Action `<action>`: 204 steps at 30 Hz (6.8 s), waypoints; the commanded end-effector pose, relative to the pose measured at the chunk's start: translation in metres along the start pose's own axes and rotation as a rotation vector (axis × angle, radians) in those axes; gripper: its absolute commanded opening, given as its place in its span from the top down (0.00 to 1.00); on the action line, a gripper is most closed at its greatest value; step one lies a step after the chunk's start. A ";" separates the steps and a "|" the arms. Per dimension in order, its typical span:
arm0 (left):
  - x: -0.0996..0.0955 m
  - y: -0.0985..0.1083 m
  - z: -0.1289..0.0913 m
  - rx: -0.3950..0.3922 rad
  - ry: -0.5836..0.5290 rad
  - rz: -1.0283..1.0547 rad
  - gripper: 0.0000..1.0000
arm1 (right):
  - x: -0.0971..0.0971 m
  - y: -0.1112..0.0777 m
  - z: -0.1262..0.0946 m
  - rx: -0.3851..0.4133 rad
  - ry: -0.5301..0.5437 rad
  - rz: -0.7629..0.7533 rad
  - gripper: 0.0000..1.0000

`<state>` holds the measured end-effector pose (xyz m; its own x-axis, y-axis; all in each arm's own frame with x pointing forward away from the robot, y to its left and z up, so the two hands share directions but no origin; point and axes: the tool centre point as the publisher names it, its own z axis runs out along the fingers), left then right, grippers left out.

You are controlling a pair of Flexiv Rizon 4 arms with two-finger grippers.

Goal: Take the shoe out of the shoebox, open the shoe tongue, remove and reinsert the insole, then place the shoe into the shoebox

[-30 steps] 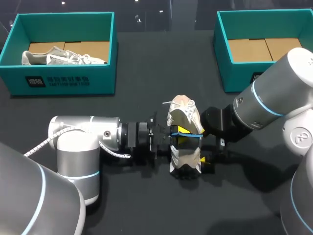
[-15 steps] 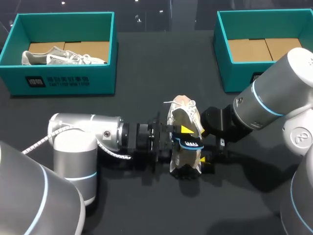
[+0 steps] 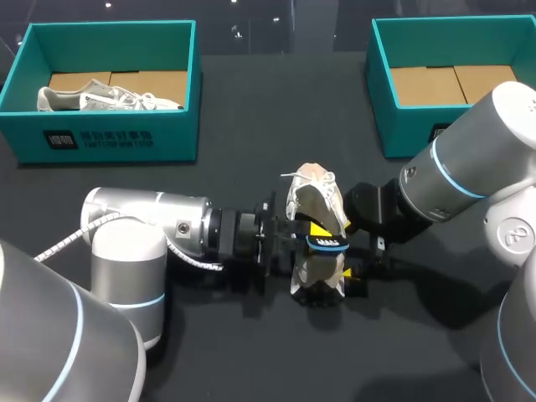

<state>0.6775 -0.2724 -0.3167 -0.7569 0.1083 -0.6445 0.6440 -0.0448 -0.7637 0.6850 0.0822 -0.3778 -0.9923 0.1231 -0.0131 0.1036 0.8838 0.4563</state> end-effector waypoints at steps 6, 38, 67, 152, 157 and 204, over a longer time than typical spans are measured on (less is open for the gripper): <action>-0.003 0.025 -0.007 0.009 0.005 0.017 1.00 | 0.001 0.001 0.000 0.003 -0.002 0.001 0.00; -0.006 0.000 -0.006 0.030 -0.014 0.020 0.73 | 0.001 0.001 0.000 0.003 -0.002 0.001 0.00; -0.003 0.046 -0.003 -0.079 0.039 0.139 1.00 | 0.001 0.001 0.000 0.003 -0.002 0.001 0.00; 0.005 0.032 0.013 -0.137 0.081 0.158 1.00 | 0.001 0.001 0.000 0.003 -0.002 0.001 0.00; 0.004 0.039 0.009 -0.151 0.072 0.121 1.00 | 0.001 0.001 0.000 0.003 -0.002 0.001 0.00; 0.007 -0.002 -0.066 -0.284 0.383 -0.019 0.60 | -0.019 -0.051 -0.046 0.032 -0.022 0.073 0.00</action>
<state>0.6812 -0.2181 -0.3274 -0.7153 0.4289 -0.5517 0.6742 0.2160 -0.7062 0.7025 0.0266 -0.3697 -0.9812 0.1931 0.0036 0.1764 0.8883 0.4240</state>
